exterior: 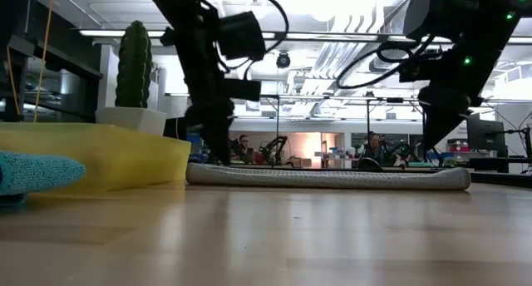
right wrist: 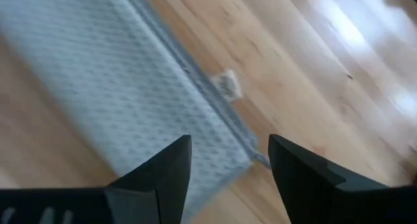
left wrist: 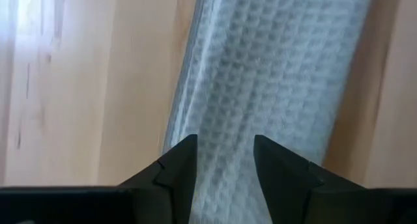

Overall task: Fold microfiber towels
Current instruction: Fold the gray microfiber towel

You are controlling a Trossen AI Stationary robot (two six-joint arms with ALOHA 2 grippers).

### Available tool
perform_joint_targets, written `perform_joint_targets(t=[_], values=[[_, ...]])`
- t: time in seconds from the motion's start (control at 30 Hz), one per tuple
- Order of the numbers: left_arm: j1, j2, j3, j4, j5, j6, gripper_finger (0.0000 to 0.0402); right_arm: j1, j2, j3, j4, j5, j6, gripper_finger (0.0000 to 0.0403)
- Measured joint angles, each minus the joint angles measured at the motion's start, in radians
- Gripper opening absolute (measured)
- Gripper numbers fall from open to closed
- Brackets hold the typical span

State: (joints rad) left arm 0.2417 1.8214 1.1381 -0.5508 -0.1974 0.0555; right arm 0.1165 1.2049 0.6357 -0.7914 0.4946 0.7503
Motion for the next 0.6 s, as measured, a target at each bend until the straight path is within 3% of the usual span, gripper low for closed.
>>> perform_joint_targets(t=[0.43,0.6], values=[[-0.024,0.078,0.002,0.001,-0.016,-0.053,0.0089,0.047,0.0,0.0,0.287,-0.128,-0.164,0.0197],[-0.029,0.079,0.002,0.012,-0.035,-0.056,0.0088,0.045,0.008,-0.033,0.371,-0.119,-0.148,0.0197]])
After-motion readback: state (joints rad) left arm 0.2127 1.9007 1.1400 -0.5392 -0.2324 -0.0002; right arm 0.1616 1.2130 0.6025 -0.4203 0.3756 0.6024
